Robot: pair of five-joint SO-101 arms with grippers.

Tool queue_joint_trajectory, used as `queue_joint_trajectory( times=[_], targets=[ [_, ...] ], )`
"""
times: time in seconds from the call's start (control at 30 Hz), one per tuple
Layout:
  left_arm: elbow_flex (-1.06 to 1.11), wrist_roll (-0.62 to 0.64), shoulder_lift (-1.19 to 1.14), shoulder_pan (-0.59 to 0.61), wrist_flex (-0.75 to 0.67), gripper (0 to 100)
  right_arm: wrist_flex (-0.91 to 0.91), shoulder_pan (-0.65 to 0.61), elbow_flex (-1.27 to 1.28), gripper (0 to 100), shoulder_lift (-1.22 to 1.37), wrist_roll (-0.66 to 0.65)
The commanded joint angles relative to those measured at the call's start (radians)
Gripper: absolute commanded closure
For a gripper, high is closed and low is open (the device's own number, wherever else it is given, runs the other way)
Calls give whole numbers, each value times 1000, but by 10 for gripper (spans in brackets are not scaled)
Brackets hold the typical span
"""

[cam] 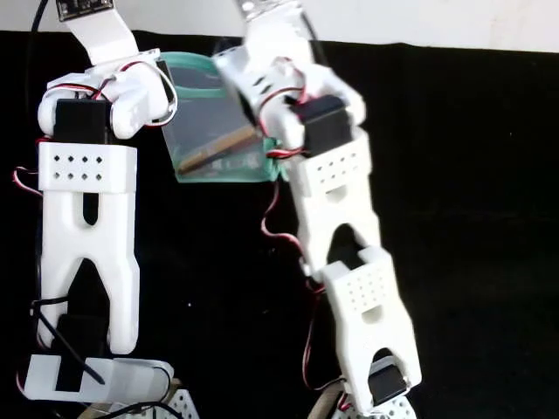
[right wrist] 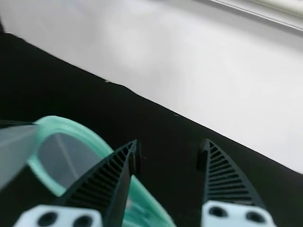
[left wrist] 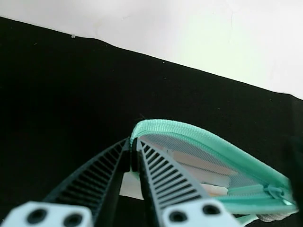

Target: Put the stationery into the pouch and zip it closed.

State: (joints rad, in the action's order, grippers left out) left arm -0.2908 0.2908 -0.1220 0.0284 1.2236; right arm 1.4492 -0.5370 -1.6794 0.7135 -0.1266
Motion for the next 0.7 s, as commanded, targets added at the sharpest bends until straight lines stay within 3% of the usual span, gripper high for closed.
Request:
queue_joint_trajectory(
  times=[0.0,0.5,0.67],
  targets=[
    [15,-5,-102,-36,11,994,16,48,-81,796,-76,6],
    [15,-5,-102,-35,11,994,302,85,-81,796,-90,6],
    [15,-5,-102,-35,11,994,315,97,-81,796,-93,6]
  ],
)
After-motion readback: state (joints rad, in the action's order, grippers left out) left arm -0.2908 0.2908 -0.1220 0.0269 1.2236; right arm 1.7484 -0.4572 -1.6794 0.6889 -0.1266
